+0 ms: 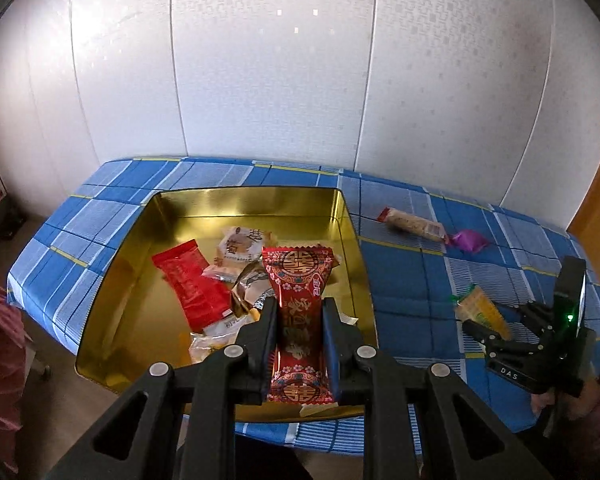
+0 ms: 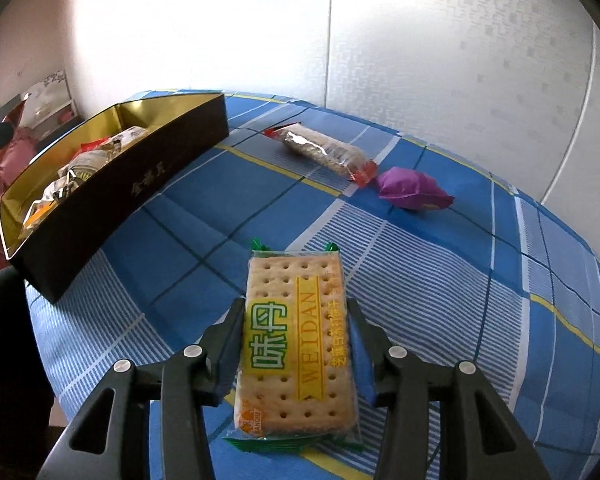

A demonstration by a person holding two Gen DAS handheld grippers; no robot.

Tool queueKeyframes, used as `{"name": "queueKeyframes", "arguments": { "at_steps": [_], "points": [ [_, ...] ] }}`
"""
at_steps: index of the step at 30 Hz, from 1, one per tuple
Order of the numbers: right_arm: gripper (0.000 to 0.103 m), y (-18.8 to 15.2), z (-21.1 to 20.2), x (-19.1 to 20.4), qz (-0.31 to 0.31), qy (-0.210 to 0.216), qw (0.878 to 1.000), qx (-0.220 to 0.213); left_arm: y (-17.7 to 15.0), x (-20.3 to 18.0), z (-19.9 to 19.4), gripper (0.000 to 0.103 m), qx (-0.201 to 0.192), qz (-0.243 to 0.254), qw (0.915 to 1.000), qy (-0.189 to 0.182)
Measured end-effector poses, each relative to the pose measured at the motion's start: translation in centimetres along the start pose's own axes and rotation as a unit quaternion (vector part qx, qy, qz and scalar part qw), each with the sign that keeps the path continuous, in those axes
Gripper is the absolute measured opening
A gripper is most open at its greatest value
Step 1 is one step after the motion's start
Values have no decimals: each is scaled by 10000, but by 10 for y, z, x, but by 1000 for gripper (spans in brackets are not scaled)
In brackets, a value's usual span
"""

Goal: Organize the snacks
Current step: 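Carry the red wrapper over the gold tray and open the left gripper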

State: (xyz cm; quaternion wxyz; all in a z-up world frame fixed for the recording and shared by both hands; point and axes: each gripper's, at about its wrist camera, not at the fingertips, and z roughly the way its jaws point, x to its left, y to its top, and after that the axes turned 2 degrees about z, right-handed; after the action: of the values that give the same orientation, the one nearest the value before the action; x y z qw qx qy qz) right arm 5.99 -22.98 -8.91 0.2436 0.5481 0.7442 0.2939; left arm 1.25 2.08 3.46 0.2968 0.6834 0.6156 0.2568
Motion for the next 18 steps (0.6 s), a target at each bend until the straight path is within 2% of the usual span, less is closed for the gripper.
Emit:
{"name": "queueKeyframes", "arguments": {
  "at_steps": [12, 18],
  "points": [
    [48, 2, 0, -7, 366, -280, 9989, -6, -11, 12, 11, 21, 162, -152, 9997, 63],
    [48, 2, 0, -5, 381, -301, 9988, -8, -18, 26, 17, 21, 250, -276, 9991, 208]
  ]
}}
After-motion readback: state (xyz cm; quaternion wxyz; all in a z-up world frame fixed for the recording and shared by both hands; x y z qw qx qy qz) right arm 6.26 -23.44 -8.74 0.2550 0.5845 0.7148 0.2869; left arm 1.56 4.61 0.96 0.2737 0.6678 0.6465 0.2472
